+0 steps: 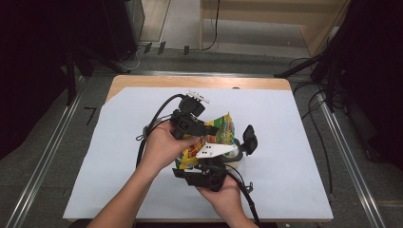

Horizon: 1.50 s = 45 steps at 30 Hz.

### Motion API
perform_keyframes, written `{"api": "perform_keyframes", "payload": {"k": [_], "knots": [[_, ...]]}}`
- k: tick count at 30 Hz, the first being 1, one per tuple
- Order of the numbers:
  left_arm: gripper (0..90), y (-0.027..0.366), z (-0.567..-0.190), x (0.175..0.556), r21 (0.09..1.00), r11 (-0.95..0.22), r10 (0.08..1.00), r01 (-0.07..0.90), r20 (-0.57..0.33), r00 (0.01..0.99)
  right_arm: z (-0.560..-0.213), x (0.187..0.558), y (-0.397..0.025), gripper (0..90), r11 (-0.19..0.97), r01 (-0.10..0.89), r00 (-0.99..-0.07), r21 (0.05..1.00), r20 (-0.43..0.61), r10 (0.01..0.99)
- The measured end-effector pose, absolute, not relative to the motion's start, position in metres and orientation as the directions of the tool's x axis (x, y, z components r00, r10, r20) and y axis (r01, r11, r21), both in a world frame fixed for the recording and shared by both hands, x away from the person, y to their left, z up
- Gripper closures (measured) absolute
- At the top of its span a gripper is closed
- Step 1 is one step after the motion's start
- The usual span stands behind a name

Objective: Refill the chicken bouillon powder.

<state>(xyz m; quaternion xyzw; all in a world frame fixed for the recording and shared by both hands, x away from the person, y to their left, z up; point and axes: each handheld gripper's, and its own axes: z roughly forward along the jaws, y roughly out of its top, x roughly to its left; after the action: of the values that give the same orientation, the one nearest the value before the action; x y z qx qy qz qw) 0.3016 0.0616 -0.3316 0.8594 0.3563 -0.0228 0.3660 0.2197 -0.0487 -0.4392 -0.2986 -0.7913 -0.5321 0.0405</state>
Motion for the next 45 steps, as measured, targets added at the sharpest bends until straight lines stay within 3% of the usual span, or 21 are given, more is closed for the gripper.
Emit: {"api": "perform_keyframes", "payload": {"k": [7, 19, 45], "knots": [[81.7, 0.0619, -0.3331, 0.3016, 0.626, -0.474, 0.577, 0.619, -0.31, 0.755, -0.4393, 0.2199, -0.0489, 65.5, 0.257, 0.516, -0.817, 0.817, 0.38, 0.434], [86.9, 0.0611, -0.3329, 0.3012, 0.61, -0.481, 0.588, 0.63, -0.308, 0.748, -0.4397, 0.2187, -0.0483, 67.4, 0.259, 0.517, -0.818, 0.816, 0.382, 0.431], [86.8, 0.0595, -0.3313, 0.2997, 0.605, -0.49, 0.592, 0.628, -0.299, 0.749, -0.4402, 0.2161, -0.0462, 66.0, 0.26, 0.504, -0.822, 0.824, 0.365, 0.437]]}}
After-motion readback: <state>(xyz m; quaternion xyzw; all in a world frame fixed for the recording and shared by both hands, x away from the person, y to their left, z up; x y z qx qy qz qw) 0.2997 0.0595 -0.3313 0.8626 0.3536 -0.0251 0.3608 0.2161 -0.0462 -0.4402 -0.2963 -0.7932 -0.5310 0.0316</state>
